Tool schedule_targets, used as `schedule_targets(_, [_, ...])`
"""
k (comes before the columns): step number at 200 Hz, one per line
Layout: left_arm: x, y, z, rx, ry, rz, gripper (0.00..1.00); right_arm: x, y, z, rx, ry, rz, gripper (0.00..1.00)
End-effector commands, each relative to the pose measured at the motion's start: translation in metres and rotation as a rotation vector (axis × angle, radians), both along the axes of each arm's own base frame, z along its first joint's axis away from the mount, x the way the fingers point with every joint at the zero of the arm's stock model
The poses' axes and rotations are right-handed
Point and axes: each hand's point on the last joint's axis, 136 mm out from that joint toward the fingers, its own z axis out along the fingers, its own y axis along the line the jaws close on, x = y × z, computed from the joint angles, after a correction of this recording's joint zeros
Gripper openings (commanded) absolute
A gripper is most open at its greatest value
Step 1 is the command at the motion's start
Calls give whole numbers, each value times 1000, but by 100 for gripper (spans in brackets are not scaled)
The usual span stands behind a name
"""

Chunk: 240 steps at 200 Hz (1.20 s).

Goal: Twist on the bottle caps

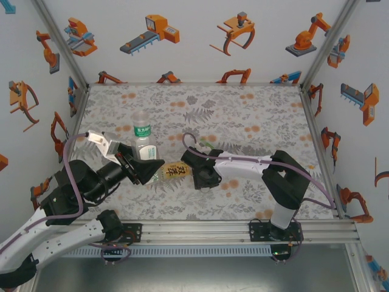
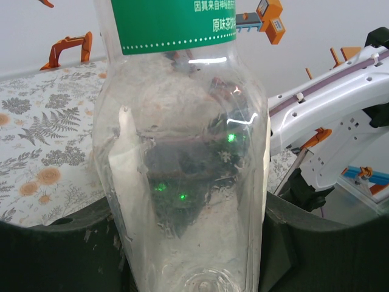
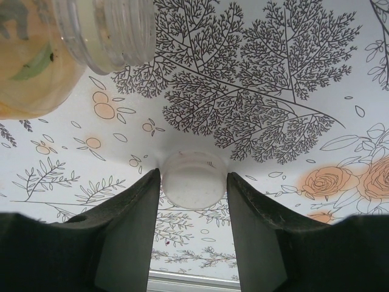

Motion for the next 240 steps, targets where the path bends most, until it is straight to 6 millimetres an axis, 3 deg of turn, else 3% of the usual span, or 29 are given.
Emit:
schedule_targets(1, [0,0,7,-36,-6,-2,1,-4,-3,5,0,-1,-1,47])
schedule_targets(150, [4,-7,3,-21,3,-5,0,-6,-2,9,0,7,3,46])
schedule_targets(179, [3,-8,3,-20,4,-8,0,-6,-2,9,-2,12,3,50])
schedule_targets(240, [4,-8,2,-20,5,-8,0,-7,-3,8,-1,13,0,41])
